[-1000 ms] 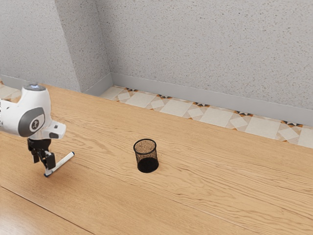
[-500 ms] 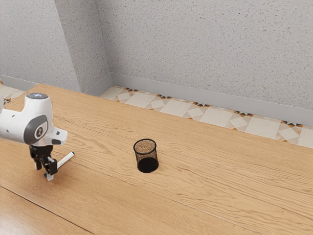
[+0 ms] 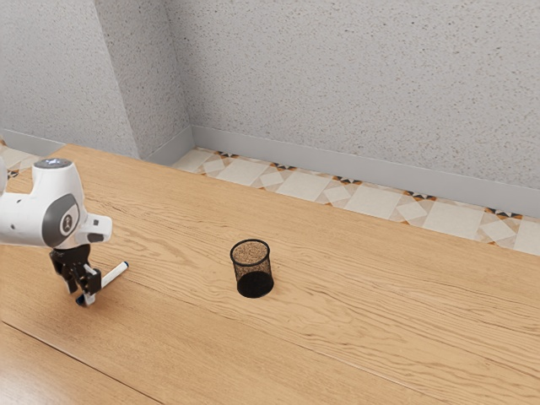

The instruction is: Put the marker into the pen holder.

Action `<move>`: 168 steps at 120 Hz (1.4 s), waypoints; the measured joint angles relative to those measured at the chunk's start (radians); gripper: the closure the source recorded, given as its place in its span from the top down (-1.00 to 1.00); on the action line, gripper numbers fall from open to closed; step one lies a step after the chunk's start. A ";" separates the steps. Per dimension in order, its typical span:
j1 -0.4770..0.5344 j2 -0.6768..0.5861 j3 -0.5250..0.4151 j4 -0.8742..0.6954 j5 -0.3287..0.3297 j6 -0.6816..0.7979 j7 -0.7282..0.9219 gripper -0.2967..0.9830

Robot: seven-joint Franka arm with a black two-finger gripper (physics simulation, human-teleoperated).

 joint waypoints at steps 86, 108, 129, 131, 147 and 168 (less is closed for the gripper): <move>-0.003 0.010 -0.001 0.001 -0.009 0.011 -0.011 -0.65; -0.011 -0.005 -0.001 0.001 -0.003 0.007 -0.024 -0.70; -0.011 0.005 -0.002 0.001 0.000 0.006 -0.039 -0.69; -0.011 0.006 -0.002 0.001 0.000 0.006 -0.040 -0.70; -0.010 0.012 -0.002 0.001 0.001 0.007 -0.049 -0.69; -0.014 -0.017 -0.002 0.001 0.003 0.000 -0.059 -0.69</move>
